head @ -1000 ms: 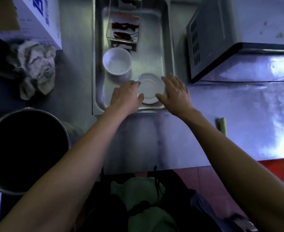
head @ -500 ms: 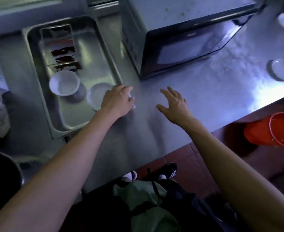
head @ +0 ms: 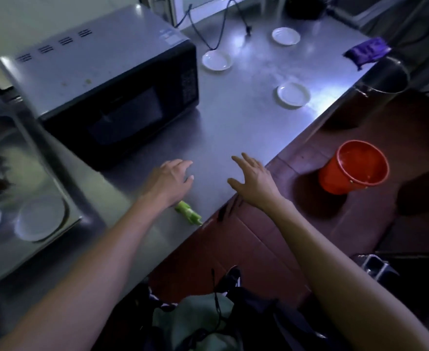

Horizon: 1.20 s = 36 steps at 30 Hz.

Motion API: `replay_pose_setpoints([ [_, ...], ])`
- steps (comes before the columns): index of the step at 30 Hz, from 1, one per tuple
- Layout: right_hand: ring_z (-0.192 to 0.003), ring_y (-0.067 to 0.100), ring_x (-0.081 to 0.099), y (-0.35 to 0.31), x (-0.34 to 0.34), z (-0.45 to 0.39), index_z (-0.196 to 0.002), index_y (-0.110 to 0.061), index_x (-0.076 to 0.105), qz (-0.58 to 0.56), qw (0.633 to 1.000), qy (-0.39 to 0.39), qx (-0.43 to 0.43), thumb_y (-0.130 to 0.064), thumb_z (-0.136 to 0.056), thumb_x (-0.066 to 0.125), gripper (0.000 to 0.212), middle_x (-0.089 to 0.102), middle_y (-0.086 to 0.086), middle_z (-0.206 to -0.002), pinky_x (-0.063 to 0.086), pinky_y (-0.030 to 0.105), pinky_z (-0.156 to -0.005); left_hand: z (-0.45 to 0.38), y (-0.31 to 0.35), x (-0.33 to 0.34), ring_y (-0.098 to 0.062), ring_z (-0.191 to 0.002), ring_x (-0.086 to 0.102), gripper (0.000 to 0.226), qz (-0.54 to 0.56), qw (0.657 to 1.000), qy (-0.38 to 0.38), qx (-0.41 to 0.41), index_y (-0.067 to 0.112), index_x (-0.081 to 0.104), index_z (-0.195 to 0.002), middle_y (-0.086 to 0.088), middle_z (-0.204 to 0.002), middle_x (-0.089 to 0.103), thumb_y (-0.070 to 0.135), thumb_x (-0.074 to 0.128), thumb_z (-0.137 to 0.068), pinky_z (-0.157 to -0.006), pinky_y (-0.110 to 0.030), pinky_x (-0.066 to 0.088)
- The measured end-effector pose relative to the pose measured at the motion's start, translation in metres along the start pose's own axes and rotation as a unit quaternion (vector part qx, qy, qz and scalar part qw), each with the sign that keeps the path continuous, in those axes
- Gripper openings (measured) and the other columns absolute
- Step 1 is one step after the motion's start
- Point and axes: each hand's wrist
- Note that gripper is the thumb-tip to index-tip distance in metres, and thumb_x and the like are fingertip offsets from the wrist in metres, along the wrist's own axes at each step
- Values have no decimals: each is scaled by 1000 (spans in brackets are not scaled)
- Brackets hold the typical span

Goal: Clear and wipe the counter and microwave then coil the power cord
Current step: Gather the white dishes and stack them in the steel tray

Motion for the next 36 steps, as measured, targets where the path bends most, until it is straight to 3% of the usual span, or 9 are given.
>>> replay_pose_setpoints([
  [4, -148, 29, 24, 55, -38, 17, -152, -28, 33, -12, 999, 24, 47, -45, -91, 62, 70, 25, 7, -163, 32, 49, -114, -37, 69, 4, -25, -128, 52, 47, -13, 999, -3, 44, 26, 54, -139, 0, -142, 56, 42, 53, -94, -103, -38, 42],
  [8, -142, 26, 35, 101, -72, 38, -147, -24, 43, -28, 993, 95, 66, -41, -89, 64, 64, 41, 3, -152, 40, 47, -109, -64, 136, 9, -27, -127, 54, 49, -19, 995, -23, 92, 27, 53, -140, -2, -142, 56, 42, 52, -94, -103, -40, 45],
  [11, -144, 25, 33, 131, -91, 53, -148, -25, 42, -41, 987, 126, 92, -41, -88, 65, 66, 40, 3, -155, 37, 47, -110, -79, 178, 15, -29, -127, 54, 49, -18, 991, -47, 124, 27, 52, -141, -4, -142, 56, 41, 52, -94, -103, -42, 46],
  [15, -149, 25, 24, 164, -108, 63, -154, -27, 34, -34, 984, 115, 132, -41, -90, 63, 71, 28, 3, -162, 31, 46, -116, -99, 218, 24, -29, -123, 57, 49, -27, 986, -57, 153, 29, 52, -139, -3, -139, 58, 46, 53, -93, -97, -41, 46],
  [24, -150, 24, 23, 230, -115, 43, -155, -27, 29, 2, 973, 55, 226, -53, -90, 59, 76, 25, 2, -164, 32, 45, -115, -164, 262, 62, -28, -124, 55, 50, -23, 979, -114, 170, 30, 48, -143, -1, -140, 56, 46, 52, -95, -97, -40, 45],
  [36, -147, 26, 28, 299, -150, -94, -153, -27, 33, 43, 970, 6, 237, -54, -87, 65, 78, 32, 5, -160, 35, 49, -111, -320, 299, 88, -30, -121, 56, 44, 36, 977, -131, 164, 23, 55, -135, -4, -135, 59, 40, 51, -94, -94, -41, 46],
])
Point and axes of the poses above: each hand's wrist, its own z-axis away from the middle knuckle, its own x-axis out of the palm, y = z × x
